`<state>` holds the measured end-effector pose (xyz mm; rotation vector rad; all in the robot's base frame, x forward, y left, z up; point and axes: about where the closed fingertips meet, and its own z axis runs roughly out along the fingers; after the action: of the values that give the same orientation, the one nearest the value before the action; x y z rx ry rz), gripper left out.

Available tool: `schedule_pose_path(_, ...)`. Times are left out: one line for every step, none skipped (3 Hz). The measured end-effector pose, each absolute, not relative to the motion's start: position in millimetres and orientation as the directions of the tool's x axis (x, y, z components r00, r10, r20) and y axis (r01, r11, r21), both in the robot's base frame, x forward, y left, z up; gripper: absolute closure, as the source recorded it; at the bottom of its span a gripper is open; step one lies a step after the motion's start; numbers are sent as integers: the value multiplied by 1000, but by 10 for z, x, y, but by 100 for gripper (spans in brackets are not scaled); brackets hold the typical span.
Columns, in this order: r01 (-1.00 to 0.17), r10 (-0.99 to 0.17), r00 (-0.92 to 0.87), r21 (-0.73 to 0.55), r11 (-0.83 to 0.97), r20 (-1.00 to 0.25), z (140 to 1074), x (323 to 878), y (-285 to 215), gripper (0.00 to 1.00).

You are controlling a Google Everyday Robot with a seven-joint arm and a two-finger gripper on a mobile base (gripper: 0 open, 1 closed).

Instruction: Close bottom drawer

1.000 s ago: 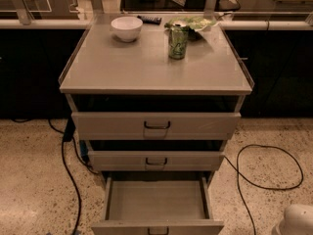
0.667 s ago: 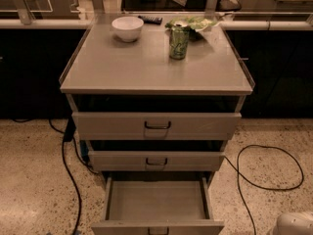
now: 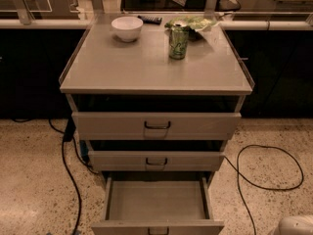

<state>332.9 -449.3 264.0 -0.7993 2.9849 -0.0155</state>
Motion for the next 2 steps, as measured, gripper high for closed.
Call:
schedule_pose_path(-504, -506, -858, -38, 863, -91, 2677, 3103, -4472, 0)
schedule_pose_path(-535, -536, -831, -48, 843, -152, 2629, 2918, -4356, 0)
